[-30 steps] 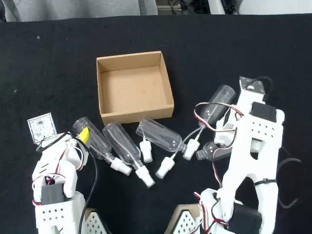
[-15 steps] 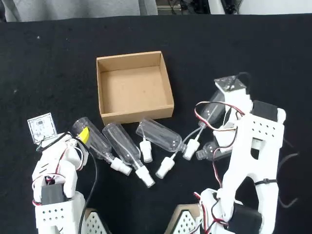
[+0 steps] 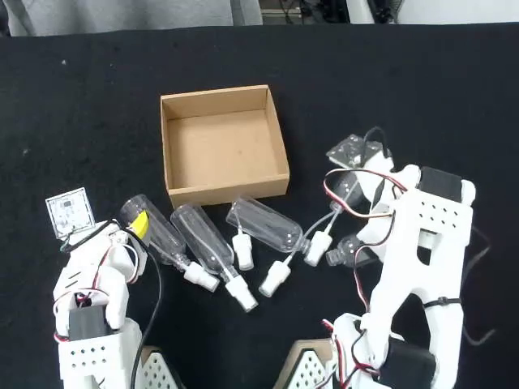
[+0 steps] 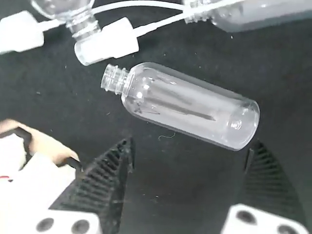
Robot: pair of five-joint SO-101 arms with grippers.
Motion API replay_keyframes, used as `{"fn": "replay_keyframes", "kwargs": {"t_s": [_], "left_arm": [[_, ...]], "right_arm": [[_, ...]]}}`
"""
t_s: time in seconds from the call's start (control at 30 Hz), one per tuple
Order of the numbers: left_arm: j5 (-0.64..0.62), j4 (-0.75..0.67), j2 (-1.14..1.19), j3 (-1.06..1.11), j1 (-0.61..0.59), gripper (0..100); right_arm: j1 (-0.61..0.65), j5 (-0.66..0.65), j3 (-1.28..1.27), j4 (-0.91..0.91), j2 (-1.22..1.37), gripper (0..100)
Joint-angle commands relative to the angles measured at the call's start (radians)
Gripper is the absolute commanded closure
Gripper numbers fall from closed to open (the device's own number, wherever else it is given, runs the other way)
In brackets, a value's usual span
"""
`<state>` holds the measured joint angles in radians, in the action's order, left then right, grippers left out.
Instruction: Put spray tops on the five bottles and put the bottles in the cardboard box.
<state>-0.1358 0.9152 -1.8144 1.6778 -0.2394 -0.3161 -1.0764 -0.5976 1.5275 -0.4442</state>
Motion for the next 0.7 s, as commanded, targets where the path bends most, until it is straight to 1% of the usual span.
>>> {"fn": "replay_keyframes", "kwargs": {"t_s": [0.0, 0.17, 0.37, 0.5, 0.67], "left_arm": [[0.002, 0.0, -0.014, 0.022, -0.002, 77], [0.002, 0.0, -0.014, 0.022, -0.002, 77], [0.002, 0.0, -0.014, 0.022, -0.002, 77], [0.002, 0.0, -0.014, 0.022, -0.002, 77], [0.002, 0.0, -0.014, 0.022, -0.002, 77]], "right_arm": [[-0.002, -0.083, 0.054, 0.008, -0.05, 68.4], [0.043, -0.112, 0.054, 0.008, -0.05, 68.4], [0.147, -0.118, 0.033, 0.005, -0.045, 68.4], [0.212, -0.196, -0.033, 0.0, -0.051, 68.4], [0.222, -0.265, -0.061, -0.002, -0.051, 68.4]]}}
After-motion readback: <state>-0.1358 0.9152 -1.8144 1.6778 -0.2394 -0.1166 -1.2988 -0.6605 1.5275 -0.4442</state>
